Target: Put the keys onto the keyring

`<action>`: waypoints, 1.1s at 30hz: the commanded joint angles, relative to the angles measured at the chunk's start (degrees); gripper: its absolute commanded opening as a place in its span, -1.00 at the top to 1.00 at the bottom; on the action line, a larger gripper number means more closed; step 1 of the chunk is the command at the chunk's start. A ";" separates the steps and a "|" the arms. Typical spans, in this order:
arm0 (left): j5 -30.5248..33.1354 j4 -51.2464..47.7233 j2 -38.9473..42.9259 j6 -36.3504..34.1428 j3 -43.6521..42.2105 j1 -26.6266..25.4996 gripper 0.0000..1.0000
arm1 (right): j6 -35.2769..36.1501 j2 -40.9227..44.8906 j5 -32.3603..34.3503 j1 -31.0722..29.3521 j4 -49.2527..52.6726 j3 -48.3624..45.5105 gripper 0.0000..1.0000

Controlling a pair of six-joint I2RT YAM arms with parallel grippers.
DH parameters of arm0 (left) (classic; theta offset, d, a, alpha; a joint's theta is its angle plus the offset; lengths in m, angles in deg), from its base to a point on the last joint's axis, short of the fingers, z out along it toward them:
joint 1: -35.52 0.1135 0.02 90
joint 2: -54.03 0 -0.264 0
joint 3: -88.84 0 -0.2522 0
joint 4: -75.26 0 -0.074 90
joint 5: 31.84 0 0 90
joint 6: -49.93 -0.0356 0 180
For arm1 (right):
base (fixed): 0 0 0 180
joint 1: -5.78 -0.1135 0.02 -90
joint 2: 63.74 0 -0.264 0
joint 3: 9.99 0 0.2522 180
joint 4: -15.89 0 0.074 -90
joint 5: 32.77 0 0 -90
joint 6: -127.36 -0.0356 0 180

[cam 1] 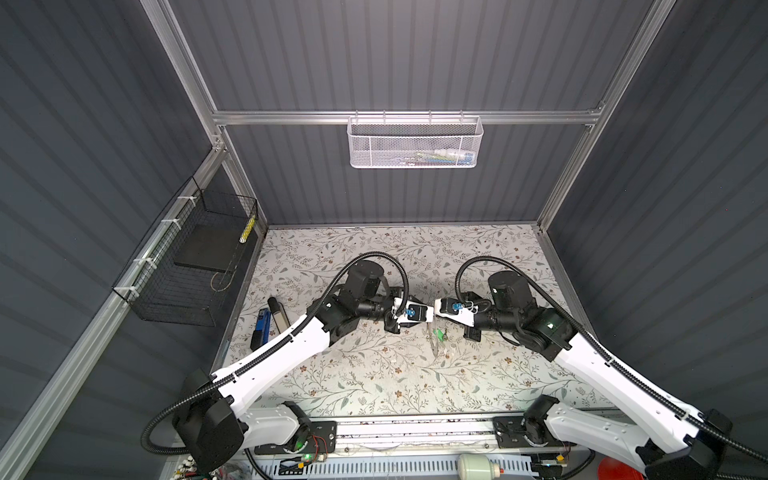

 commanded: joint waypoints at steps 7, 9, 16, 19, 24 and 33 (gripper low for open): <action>1.90 -0.89 -2.63 0.66 2.20 -0.84 0.47 | -1.53 1.00 -1.34 -0.12 -1.83 0.93 1.00; 1.98 -0.59 -2.90 0.70 2.41 -0.99 0.54 | -1.68 1.17 -1.52 -0.13 -2.13 0.67 1.00; 0.95 1.39 -3.44 2.03 2.55 -1.12 0.61 | -1.53 0.84 -1.81 -0.18 -2.13 0.81 1.00; 0.30 1.15 -3.93 2.21 2.57 -1.21 0.61 | -1.53 0.91 -1.74 -0.22 -2.33 0.82 1.00; 0.33 0.10 -4.62 1.73 2.90 -1.22 0.63 | -1.79 1.40 -1.54 -0.19 -2.98 0.65 1.00; 0.77 -1.19 -5.38 -0.03 3.29 -1.35 1.00 | -4.36 3.05 -1.79 -0.13 -7.82 -0.90 1.00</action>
